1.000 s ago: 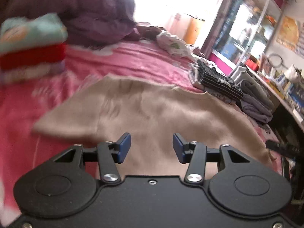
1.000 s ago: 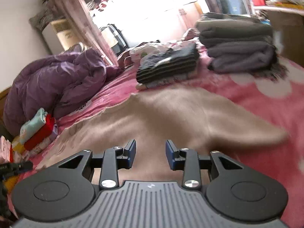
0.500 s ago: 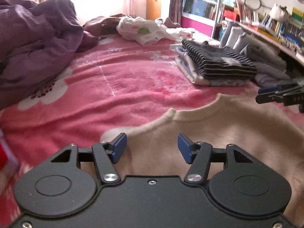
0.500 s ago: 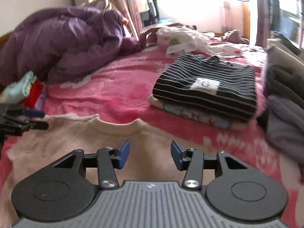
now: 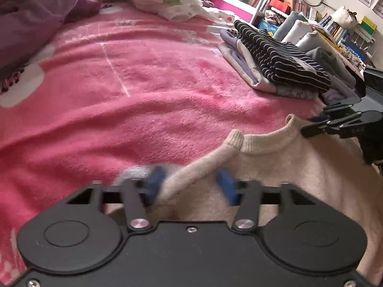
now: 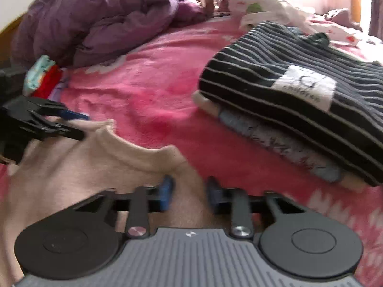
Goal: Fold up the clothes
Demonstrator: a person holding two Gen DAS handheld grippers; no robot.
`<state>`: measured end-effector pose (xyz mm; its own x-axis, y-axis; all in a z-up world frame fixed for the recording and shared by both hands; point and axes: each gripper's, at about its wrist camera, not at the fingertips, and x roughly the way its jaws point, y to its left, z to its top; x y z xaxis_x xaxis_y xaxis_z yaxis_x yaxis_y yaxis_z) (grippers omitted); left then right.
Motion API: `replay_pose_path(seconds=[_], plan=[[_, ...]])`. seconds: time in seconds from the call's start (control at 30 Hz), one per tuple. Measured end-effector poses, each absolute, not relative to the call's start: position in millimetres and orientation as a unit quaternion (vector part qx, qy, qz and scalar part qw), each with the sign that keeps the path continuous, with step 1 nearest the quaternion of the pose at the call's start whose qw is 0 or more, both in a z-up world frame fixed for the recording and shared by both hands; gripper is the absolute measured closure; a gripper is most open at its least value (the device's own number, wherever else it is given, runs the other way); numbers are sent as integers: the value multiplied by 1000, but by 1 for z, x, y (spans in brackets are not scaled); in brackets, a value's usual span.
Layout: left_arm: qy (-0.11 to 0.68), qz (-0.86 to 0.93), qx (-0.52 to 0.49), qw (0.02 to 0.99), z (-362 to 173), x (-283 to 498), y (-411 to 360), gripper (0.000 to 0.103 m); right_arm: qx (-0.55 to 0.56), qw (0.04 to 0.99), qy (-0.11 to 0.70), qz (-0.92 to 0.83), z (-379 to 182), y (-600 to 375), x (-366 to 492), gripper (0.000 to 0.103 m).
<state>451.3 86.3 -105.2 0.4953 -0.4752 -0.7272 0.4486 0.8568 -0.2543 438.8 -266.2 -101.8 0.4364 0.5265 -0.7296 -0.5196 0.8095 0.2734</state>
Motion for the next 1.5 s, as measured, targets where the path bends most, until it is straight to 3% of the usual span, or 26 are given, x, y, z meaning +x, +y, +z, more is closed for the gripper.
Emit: replay_pose_path(seconds=[0.03, 0.2, 0.3, 0.33, 0.37, 0.43, 0.53, 0.7, 0.77, 0.93, 1.03, 1.23, 1.37, 1.43, 1.5], plan=[[417, -277, -24, 865, -102, 447, 87, 97, -3, 854, 420, 306, -97, -265, 435, 89], [354, -259, -61, 897, -62, 447, 96, 97, -73, 893, 346, 277, -60, -252, 423, 91], [388, -225, -62, 892, -76, 476, 87, 96, -74, 882, 401, 238, -83, -243, 459, 86], [407, -204, -41, 889, -86, 481, 79, 93, -76, 874, 426, 221, -96, -239, 469, 83], [425, -184, -20, 886, -97, 486, 70, 82, -81, 874, 430, 209, -102, -236, 470, 80], [413, -170, -7, 895, -95, 476, 64, 77, -92, 883, 417, 193, -94, -232, 462, 71], [373, -145, -24, 916, -74, 437, 82, 51, -85, 901, 383, 183, -67, -248, 434, 69], [316, -111, -75, 939, -46, 353, 113, 48, 26, 926, 353, 130, -47, -342, 379, 65], [297, -102, -113, 943, -43, 315, 122, 39, 81, 928, 349, 101, -51, -384, 360, 65], [275, -82, -233, 929, -64, 247, 134, 39, 176, 912, 366, 50, -86, -440, 319, 57], [284, -70, -246, 924, -82, 233, 134, 38, 200, 912, 358, 25, -98, -453, 301, 49], [305, -77, -270, 910, -98, 236, 136, 38, 217, 903, 368, 46, -116, -443, 313, 48], [309, -93, -266, 908, -102, 239, 128, 38, 208, 899, 380, 70, -123, -427, 331, 41], [313, -100, -261, 908, -103, 246, 122, 38, 195, 902, 378, 73, -124, -417, 333, 41], [313, -109, -257, 908, -104, 250, 119, 38, 183, 905, 376, 77, -125, -408, 335, 54]])
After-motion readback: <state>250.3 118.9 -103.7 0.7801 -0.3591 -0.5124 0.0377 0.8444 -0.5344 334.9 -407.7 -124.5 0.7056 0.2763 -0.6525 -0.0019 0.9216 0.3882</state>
